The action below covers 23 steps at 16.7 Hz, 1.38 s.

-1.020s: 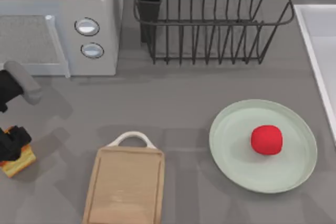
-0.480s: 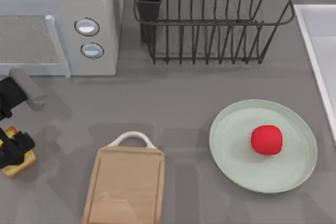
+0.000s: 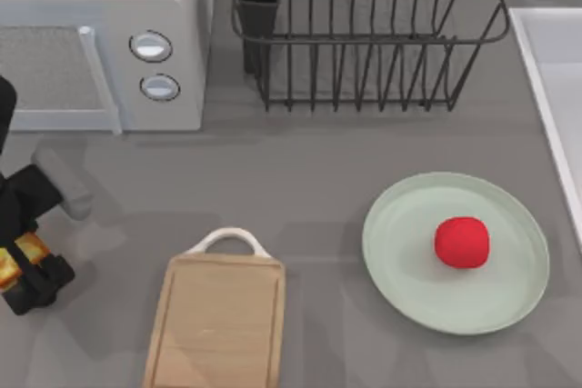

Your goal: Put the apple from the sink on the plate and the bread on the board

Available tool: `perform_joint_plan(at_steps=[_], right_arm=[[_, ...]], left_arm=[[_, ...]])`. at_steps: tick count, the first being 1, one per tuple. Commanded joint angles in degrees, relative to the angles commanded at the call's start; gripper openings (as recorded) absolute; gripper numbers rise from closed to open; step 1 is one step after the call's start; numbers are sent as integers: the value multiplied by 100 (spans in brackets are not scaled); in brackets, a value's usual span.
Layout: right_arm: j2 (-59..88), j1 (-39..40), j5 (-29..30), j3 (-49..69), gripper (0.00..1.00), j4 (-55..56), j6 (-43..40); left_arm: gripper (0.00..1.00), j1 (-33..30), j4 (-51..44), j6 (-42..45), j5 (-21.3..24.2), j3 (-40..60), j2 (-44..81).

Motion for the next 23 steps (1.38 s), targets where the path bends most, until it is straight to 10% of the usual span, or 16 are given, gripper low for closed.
perform_joint_plan(at_steps=[2, 15, 23], right_arm=[[0, 0, 0, 0, 100, 0, 0], [0, 0, 0, 0, 100, 0, 0], [0, 0, 0, 0, 100, 0, 0]], left_arm=[[100, 0, 0, 0, 0, 0, 0], [2, 0, 0, 0, 0, 0, 0], [0, 0, 0, 0, 0, 0, 0]])
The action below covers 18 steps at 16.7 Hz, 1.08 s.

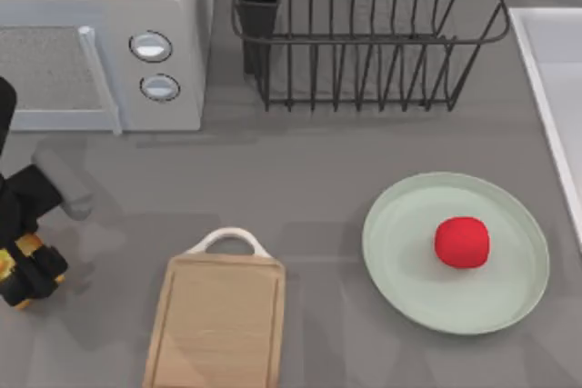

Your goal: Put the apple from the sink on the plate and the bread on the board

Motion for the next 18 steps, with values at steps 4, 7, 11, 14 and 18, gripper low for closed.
perform_joint_plan(at_steps=[4, 7, 11, 14, 18], right_arm=[[0, 0, 0, 0, 100, 0, 0], [0, 0, 0, 0, 100, 0, 0], [0, 0, 0, 0, 100, 0, 0], [0, 0, 0, 0, 100, 0, 0], [0, 0, 0, 0, 100, 0, 0]], left_arm=[[0, -14, -304, -32, 42, 204, -185], [0, -15, -1039, -32, 42, 637, -411], [0, -27, -2155, -57, 41, 1256, -828], [0, -29, -2425, -69, 40, 1474, -986], [0, -20, -2410, -58, 38, 1459, -964]])
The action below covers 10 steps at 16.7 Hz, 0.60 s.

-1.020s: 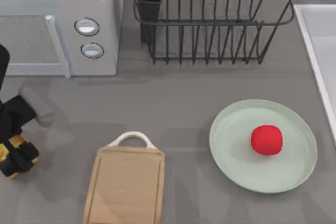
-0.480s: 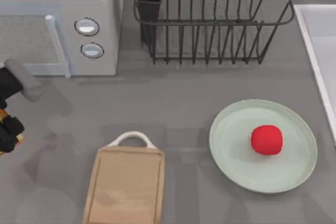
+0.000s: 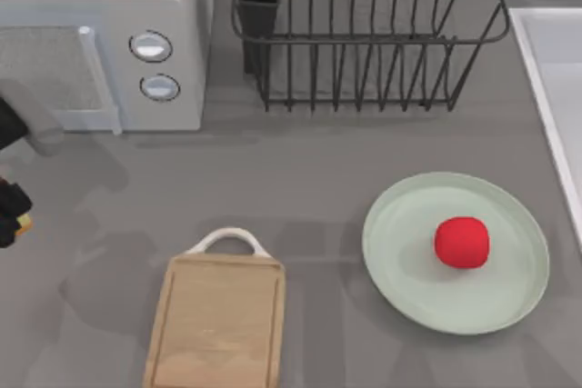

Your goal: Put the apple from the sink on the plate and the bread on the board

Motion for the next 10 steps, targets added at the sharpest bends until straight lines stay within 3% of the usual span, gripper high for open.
perform_joint_plan(at_steps=[5, 10], right_arm=[[0, 0, 0, 0, 100, 0, 0], [0, 0, 0, 0, 100, 0, 0]], left_arm=[[0, -237, -48, -813, -7, 157, 171], [0, -802, -149, -3097, -27, 441, 544]])
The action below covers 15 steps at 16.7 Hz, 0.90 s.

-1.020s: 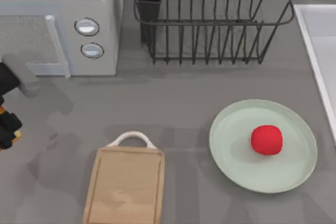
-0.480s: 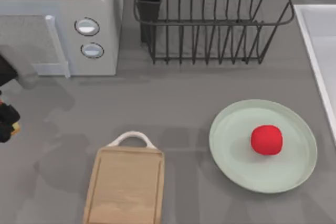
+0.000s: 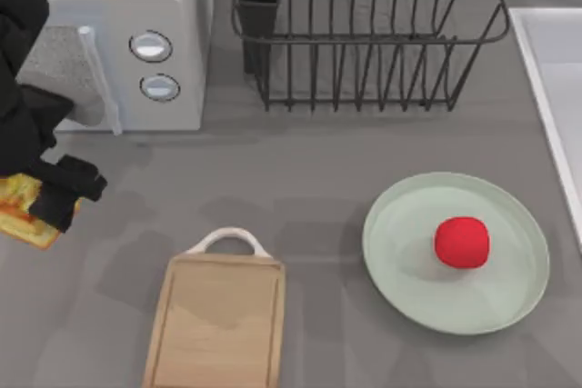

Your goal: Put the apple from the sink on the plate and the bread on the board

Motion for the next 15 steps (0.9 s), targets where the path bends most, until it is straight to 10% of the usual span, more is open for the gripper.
perform_joint_plan(at_steps=[15], right_arm=[[0, 0, 0, 0, 100, 0, 0]], left_arm=[[0, -2372, 86, -10821, 31, -33, 665]])
